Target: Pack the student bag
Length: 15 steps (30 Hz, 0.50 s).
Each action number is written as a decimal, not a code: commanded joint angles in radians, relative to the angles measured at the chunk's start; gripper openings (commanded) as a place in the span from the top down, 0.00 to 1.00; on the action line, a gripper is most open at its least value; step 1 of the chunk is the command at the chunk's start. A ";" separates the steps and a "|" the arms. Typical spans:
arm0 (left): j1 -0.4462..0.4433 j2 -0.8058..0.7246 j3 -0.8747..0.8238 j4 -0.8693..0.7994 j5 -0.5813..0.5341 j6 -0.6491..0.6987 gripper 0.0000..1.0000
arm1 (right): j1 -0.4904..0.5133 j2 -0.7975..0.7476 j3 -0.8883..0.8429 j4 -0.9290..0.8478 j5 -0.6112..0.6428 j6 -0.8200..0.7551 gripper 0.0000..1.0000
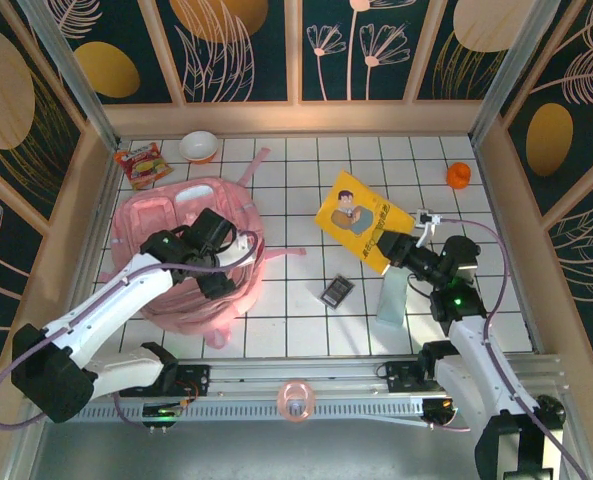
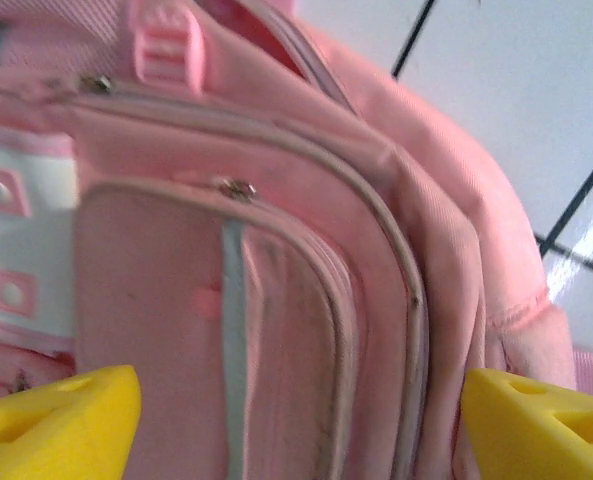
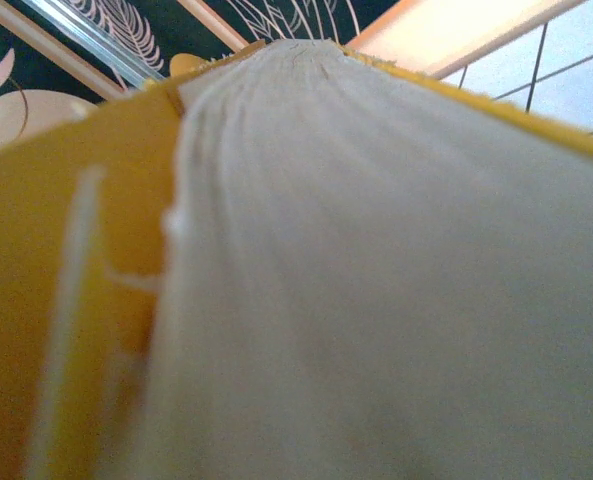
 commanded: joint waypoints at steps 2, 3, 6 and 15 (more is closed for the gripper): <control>-0.008 0.017 -0.084 -0.029 -0.126 0.011 0.16 | 0.030 0.007 0.054 0.063 -0.004 0.002 1.00; -0.008 0.017 -0.098 -0.005 -0.162 0.006 0.15 | 0.036 0.009 0.056 0.065 -0.002 0.001 1.00; -0.007 0.012 -0.135 0.080 -0.236 -0.002 0.12 | 0.056 0.020 0.064 0.063 0.014 -0.011 1.00; -0.008 0.063 -0.257 0.329 -0.300 -0.032 0.26 | 0.099 0.047 0.068 0.069 0.036 -0.021 1.00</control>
